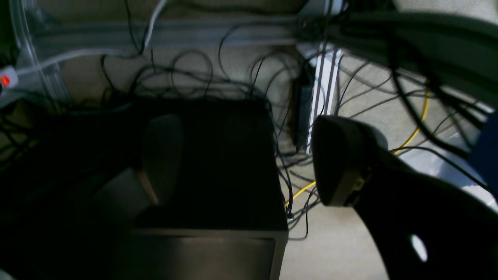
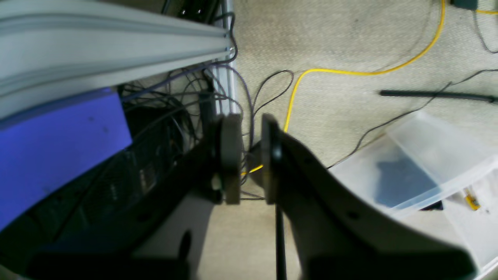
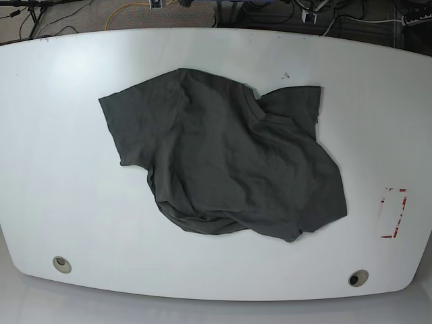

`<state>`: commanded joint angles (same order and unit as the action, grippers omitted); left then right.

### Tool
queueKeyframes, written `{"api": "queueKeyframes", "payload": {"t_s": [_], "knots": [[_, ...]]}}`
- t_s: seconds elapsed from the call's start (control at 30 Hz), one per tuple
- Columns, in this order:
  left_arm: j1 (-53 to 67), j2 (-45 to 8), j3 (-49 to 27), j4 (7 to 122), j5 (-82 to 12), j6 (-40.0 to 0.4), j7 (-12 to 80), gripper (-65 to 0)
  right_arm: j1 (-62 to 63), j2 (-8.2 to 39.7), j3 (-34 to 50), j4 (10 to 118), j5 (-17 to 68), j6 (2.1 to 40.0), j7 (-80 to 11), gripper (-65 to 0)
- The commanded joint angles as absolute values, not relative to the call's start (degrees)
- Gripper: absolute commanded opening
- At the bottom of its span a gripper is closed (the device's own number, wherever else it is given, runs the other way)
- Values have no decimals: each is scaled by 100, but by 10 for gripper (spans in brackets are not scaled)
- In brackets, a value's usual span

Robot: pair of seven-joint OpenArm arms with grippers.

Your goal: Layout the t-shirt on the table in an organized manner, then fold the t-shirt properly

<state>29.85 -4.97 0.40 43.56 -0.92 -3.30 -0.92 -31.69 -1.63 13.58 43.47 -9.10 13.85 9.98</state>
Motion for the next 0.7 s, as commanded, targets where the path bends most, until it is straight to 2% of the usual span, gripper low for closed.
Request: {"api": "queueKeyframes", "payload": {"t_s": [0.43,0.7], "knots": [[4673,-734,-22,6738,-101,-330,-92,-171,-4453,-251,1358,6607,-901,1411,497,-564],[5710,-734,-611,8233,-101,-338,-92,-171,-5297,-251,1349,7873,-901,1420,488,-564]]}}
